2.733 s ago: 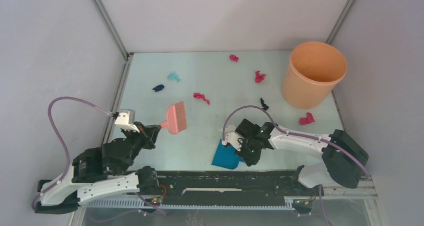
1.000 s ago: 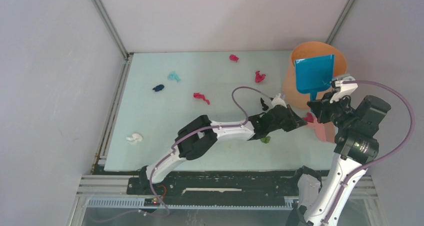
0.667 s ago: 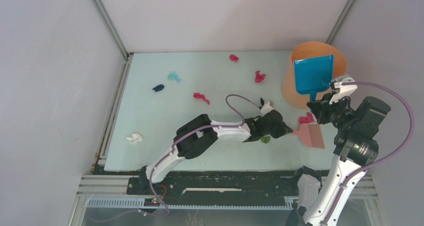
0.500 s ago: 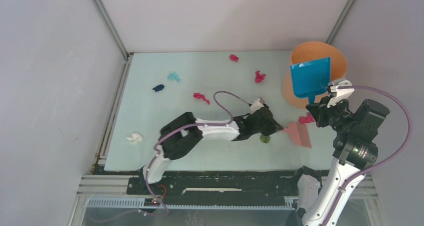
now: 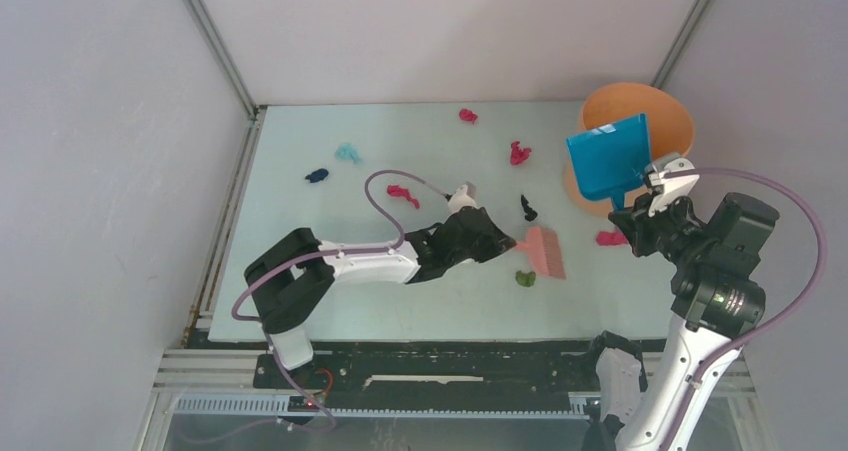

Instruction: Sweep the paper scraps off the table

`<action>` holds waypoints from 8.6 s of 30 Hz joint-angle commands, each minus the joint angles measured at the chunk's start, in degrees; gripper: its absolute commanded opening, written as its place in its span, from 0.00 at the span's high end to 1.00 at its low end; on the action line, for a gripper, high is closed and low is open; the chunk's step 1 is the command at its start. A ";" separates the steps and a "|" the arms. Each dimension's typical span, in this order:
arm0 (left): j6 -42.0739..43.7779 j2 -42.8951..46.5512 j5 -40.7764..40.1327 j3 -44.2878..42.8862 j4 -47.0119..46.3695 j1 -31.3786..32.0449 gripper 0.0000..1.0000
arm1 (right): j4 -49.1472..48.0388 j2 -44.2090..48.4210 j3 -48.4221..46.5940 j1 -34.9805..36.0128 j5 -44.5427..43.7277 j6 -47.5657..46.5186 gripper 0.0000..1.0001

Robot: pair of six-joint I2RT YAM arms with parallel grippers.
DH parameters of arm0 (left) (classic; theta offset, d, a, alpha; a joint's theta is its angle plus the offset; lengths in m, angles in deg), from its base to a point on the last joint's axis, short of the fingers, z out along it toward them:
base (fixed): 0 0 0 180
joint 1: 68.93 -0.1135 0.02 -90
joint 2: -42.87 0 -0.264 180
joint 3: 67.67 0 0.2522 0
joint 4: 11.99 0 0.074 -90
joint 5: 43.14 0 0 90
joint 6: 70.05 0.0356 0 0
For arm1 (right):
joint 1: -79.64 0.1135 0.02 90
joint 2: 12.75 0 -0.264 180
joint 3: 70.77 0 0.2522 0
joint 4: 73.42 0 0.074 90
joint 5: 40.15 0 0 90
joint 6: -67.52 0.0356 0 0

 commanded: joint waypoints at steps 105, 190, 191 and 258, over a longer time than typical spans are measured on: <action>40.65 -4.91 25.76 -40.89 51.40 -3.91 1.00 | 11.94 -48.11 16.31 44.77 -36.84 -16.79 1.00; 51.64 18.60 -4.88 -29.52 36.33 -4.27 1.00 | -5.12 -38.17 18.12 26.02 -23.67 -3.55 1.00; 51.88 19.56 -5.78 -28.70 36.73 -4.27 1.00 | -5.16 -38.03 18.08 26.10 -23.66 -3.55 1.00; 57.53 1.71 9.88 -29.75 13.75 -7.91 1.00 | -14.90 -47.71 19.30 23.53 -21.22 -2.07 1.00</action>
